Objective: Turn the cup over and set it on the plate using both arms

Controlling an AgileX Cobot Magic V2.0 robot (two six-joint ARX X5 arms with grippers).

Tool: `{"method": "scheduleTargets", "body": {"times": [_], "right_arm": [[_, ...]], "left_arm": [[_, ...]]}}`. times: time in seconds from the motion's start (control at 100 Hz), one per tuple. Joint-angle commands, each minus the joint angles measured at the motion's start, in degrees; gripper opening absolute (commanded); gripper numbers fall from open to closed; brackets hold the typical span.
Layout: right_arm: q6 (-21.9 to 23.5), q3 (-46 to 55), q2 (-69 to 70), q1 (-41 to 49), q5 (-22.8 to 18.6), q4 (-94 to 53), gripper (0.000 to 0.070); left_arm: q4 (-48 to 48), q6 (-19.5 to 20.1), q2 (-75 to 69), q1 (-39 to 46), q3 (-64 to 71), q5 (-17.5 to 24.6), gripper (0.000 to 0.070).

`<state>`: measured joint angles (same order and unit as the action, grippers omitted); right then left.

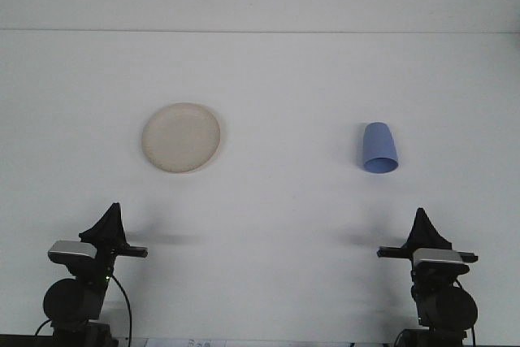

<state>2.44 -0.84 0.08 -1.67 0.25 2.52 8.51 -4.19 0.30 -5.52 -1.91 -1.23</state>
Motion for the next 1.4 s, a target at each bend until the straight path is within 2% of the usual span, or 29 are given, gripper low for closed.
{"method": "scheduleTargets", "body": {"times": [0.0,0.26,0.43,0.64,0.8,0.83,0.85,0.89,0.9,0.95,0.99,1.39], "right_arm": [[0.6,0.1,0.0,0.0,0.1,1.4,0.0],[1.1,-3.8,0.2,0.0,-0.2,-0.7,0.0],[4.0,-15.2,6.8,-0.1,-0.2,-13.2,0.0],[3.4,-32.0,24.1,-0.1,-0.2,-26.9,0.0],[3.4,-38.9,32.5,-0.1,-0.3,-24.1,0.0002],[3.4,-39.3,33.4,-0.1,-0.3,-22.8,0.0031],[3.3,-39.4,33.9,-0.1,-0.2,-22.0,0.0075],[3.4,-39.4,35.2,-0.1,0.3,-20.9,0.0205],[3.4,-39.4,35.5,-0.1,0.6,-20.7,0.0273],[3.4,-39.4,37.1,-0.1,2.2,-20.6,0.0485],[3.3,-39.3,38.6,-0.1,3.3,-20.7,0.0571],[0.2,-31.7,52.2,-0.2,3.2,-5.2,0.0571]], "left_arm": [[0.6,-0.5,0.0,0.0,1.1,0.1,0.0012],[0.6,-0.5,0.0,0.0,1.1,0.1,0.0012],[0.6,-0.5,0.0,0.0,1.1,0.1,0.0013],[0.6,-0.5,0.0,0.0,1.1,0.1,0.0012],[0.6,-0.5,0.0,0.0,1.1,0.1,0.0012],[0.6,-0.5,0.0,0.0,1.1,0.1,0.0012],[0.6,-0.5,0.0,0.0,1.1,0.1,0.0012],[0.6,-0.5,0.0,0.0,1.1,0.1,0.0012],[0.6,-0.5,0.0,0.0,1.1,0.1,0.0012],[0.6,-0.5,0.0,0.0,1.1,0.1,0.0012],[0.6,-0.5,0.0,0.0,1.1,0.1,0.0012],[0.6,-0.5,0.0,0.0,1.1,0.1,0.0012]]}}
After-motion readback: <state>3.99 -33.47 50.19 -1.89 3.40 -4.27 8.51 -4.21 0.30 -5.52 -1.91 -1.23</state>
